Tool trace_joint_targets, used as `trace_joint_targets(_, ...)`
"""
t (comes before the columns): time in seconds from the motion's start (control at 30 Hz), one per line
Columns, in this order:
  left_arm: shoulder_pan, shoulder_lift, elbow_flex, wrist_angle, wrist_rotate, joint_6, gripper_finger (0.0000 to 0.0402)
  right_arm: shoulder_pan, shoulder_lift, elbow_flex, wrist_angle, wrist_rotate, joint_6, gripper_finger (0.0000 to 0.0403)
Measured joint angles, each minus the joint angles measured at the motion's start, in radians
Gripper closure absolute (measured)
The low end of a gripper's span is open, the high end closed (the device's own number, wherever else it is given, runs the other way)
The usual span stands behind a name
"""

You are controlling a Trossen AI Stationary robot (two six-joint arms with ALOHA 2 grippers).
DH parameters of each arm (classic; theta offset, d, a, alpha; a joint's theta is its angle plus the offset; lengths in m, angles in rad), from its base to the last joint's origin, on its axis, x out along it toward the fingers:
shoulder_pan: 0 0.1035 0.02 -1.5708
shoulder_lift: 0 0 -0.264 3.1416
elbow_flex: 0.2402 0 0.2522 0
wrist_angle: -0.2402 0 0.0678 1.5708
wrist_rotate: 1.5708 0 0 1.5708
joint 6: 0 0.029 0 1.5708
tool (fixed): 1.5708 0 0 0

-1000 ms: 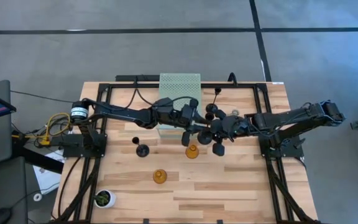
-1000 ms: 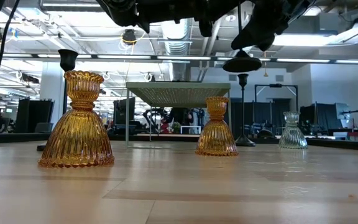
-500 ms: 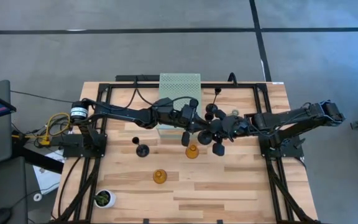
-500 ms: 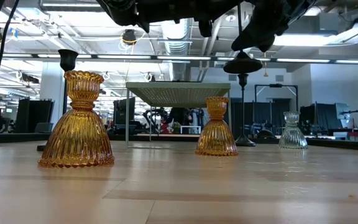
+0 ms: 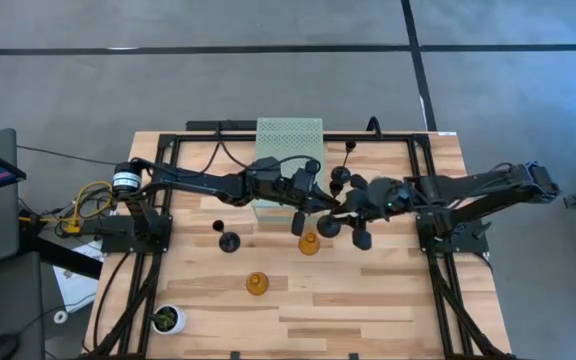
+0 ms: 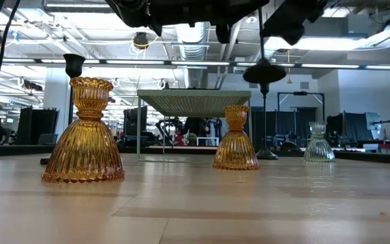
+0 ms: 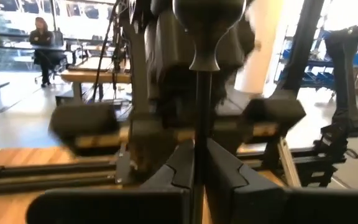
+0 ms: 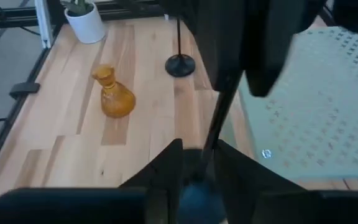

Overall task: Pick & Place candle stick holders
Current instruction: Put the bottom black candle holder on the shelf

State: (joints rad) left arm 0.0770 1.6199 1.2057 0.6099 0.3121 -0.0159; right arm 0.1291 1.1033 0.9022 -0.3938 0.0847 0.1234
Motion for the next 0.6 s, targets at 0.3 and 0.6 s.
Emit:
trace_joint_targets(0.3,0.043,-0.111,-0.005,-0.160,-0.018,0.020,0.0388,0.020,-0.144,0.020,-0.193,-0.001,0.060,0.0346)
trace_joint_targets(0.6,0.199,-0.275,-0.006,-0.334,-0.114,0.044,0.0388,0.208,-0.200,-0.019,-0.271,0.205,0.095,0.0401)
